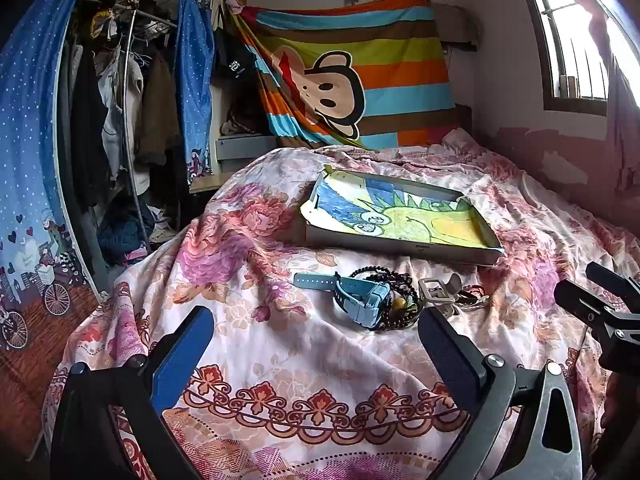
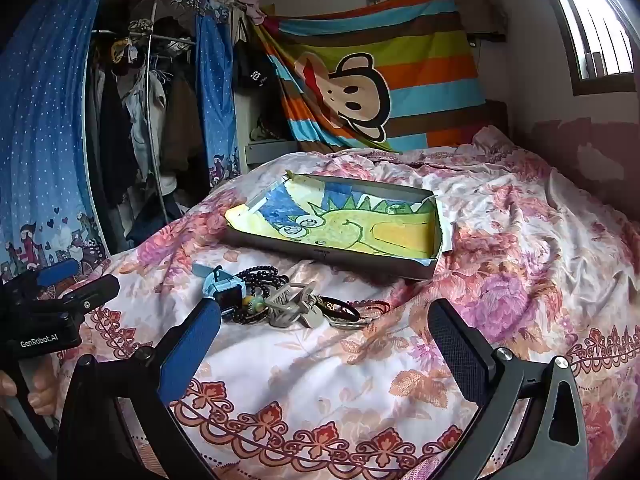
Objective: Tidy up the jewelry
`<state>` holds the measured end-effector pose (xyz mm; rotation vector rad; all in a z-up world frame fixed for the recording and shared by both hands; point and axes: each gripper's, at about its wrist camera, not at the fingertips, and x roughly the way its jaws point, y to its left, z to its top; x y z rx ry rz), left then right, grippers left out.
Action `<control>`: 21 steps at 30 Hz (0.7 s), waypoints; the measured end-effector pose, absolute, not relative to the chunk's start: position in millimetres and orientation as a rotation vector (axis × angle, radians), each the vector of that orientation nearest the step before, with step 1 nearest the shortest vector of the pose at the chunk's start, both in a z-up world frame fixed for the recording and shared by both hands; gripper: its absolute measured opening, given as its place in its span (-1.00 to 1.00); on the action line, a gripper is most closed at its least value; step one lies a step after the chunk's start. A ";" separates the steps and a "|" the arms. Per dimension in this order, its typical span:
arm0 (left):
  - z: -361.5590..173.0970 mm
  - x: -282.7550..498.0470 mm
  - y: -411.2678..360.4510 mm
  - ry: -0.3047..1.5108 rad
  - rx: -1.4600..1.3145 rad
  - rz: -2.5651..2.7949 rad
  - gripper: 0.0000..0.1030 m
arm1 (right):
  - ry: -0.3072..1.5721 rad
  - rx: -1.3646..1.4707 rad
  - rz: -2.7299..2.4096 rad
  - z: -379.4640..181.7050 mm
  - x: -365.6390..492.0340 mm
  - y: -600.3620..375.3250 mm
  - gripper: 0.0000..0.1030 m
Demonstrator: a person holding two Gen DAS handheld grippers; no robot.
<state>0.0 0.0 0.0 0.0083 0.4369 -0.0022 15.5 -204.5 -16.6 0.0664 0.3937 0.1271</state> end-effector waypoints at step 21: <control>0.1 -0.3 -0.3 0.438 0.013 -0.001 0.99 | 0.393 0.067 0.128 -17.1 16.1 -203.7 0.98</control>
